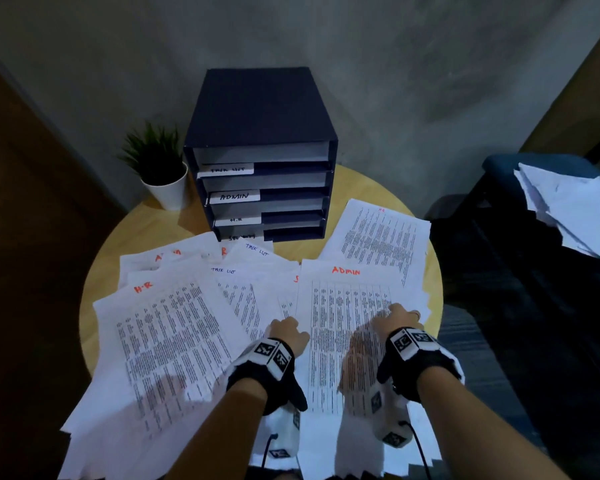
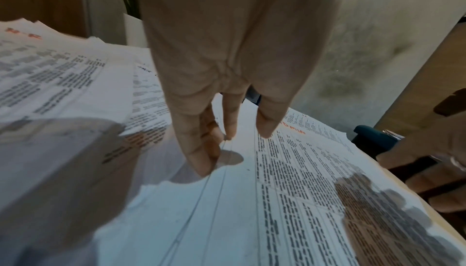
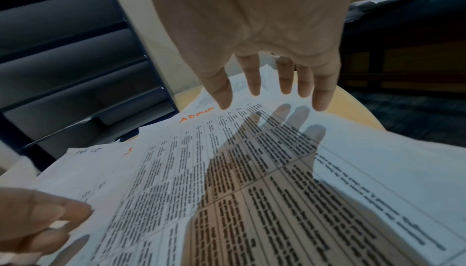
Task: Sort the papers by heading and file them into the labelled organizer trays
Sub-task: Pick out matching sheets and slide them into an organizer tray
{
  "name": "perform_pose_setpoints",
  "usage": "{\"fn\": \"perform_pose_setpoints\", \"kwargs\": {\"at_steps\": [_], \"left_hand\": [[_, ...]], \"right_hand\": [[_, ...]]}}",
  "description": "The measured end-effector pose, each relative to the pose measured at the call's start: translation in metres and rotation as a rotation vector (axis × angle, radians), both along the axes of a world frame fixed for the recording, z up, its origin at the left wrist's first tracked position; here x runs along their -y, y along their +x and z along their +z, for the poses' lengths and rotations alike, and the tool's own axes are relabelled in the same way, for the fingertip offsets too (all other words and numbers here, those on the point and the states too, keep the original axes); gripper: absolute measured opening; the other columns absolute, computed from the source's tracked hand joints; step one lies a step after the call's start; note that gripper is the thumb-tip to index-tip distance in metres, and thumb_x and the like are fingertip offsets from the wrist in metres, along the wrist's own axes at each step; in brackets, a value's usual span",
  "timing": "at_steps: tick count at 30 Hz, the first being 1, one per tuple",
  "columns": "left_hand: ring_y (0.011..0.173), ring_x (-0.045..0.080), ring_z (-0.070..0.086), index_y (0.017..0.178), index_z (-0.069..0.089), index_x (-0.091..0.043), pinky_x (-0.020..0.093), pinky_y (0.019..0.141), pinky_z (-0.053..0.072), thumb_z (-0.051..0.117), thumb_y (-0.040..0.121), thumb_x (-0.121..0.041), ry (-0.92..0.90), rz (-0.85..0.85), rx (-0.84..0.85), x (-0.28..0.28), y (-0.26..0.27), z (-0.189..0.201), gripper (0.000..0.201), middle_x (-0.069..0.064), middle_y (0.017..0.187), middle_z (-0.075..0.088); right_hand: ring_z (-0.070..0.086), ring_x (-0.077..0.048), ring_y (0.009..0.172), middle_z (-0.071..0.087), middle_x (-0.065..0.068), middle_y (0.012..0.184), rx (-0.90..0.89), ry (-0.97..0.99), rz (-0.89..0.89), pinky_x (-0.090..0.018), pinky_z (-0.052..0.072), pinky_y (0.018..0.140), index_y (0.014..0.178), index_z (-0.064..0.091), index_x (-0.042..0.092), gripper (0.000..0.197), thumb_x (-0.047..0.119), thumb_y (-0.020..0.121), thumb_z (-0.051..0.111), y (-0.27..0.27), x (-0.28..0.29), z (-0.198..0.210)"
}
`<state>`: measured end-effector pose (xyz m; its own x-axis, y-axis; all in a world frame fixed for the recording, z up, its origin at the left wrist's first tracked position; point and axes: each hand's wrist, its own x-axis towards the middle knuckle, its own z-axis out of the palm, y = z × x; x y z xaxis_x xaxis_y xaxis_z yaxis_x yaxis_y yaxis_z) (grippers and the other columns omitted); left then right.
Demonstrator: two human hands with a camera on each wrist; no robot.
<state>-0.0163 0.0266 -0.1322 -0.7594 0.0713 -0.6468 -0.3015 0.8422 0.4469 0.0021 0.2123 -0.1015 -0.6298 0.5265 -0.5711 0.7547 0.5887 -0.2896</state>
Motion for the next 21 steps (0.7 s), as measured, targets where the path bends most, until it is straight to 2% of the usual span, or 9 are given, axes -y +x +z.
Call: {"fn": "perform_pose_setpoints", "kwargs": {"at_steps": [2,5,6,10,13,17,19,21], "left_hand": [[0.120,0.033,0.053,0.142,0.036,-0.011,0.041,0.099,0.048,0.045,0.096,-0.026,-0.001,0.032,-0.005,-0.003,-0.004,-0.004,0.049,0.014,0.146,0.034],[0.117,0.033,0.054,0.140,0.036,-0.011,0.039,0.094,0.051,0.046,0.095,-0.021,-0.003,0.053,-0.020,-0.005,-0.008,-0.008,0.048,0.015,0.141,0.038],[0.116,0.033,0.054,0.140,0.036,-0.012,0.038,0.093,0.051,0.046,0.095,-0.020,0.005,0.061,-0.027,-0.006,-0.010,-0.010,0.047,0.015,0.140,0.039],[0.112,0.030,0.056,0.129,0.048,-0.013,0.035,0.094,0.050,0.047,0.094,-0.018,0.040,0.117,-0.069,-0.006,-0.014,-0.018,0.036,0.013,0.136,0.042],[0.112,0.028,0.057,0.124,0.053,-0.013,0.034,0.095,0.049,0.048,0.092,-0.017,0.080,0.143,-0.122,-0.010,-0.019,-0.022,0.032,0.012,0.136,0.042],[0.121,0.028,0.051,0.134,0.044,-0.014,0.038,0.103,0.044,0.047,0.094,-0.017,0.127,0.159,-0.171,-0.018,-0.034,-0.022,0.041,0.011,0.142,0.031],[0.126,0.028,0.047,0.137,0.042,-0.013,0.039,0.106,0.042,0.047,0.094,-0.018,0.122,0.146,-0.190,-0.020,-0.047,-0.023,0.043,0.010,0.144,0.028],[0.129,0.028,0.043,0.140,0.039,-0.013,0.039,0.107,0.040,0.047,0.094,-0.018,0.122,0.136,-0.206,-0.022,-0.061,-0.022,0.046,0.010,0.145,0.028]], "right_hand": [[0.037,-0.038,0.131,0.029,-0.022,0.145,0.041,-0.008,-0.041,-0.045,0.034,0.108,0.137,0.038,0.007,0.047,0.020,0.093,0.049,-0.002,-0.007,-0.007],[0.044,-0.037,0.124,0.045,-0.023,0.137,0.050,-0.003,-0.078,-0.043,0.038,0.096,0.120,0.048,0.003,0.037,0.022,0.088,0.053,-0.007,-0.014,-0.021],[0.045,-0.038,0.122,0.046,-0.024,0.135,0.033,0.007,-0.105,-0.044,0.039,0.096,0.118,0.047,0.002,0.036,0.021,0.088,0.052,-0.009,-0.016,-0.025],[0.038,-0.040,0.128,0.033,-0.025,0.141,-0.013,0.015,-0.232,-0.046,0.036,0.103,0.131,0.037,0.001,0.048,0.019,0.089,0.054,-0.010,-0.023,-0.026],[0.042,-0.039,0.127,0.040,-0.025,0.139,-0.098,-0.019,-0.266,-0.044,0.037,0.105,0.131,0.043,-0.002,0.048,0.017,0.089,0.054,-0.013,-0.035,-0.038],[0.051,-0.042,0.114,0.039,-0.027,0.137,-0.197,-0.048,-0.289,-0.041,0.044,0.091,0.131,0.044,-0.002,0.041,0.007,0.091,0.048,-0.022,-0.035,-0.042],[0.056,-0.040,0.107,0.051,-0.027,0.129,-0.276,-0.071,-0.268,-0.039,0.046,0.084,0.129,0.047,-0.004,0.038,0.001,0.091,0.045,-0.029,-0.035,-0.043],[0.054,-0.033,0.088,0.061,-0.025,0.116,-0.342,-0.088,-0.264,-0.034,0.042,0.070,0.116,0.055,-0.005,0.028,-0.002,0.091,0.043,-0.035,-0.037,-0.044]]}}
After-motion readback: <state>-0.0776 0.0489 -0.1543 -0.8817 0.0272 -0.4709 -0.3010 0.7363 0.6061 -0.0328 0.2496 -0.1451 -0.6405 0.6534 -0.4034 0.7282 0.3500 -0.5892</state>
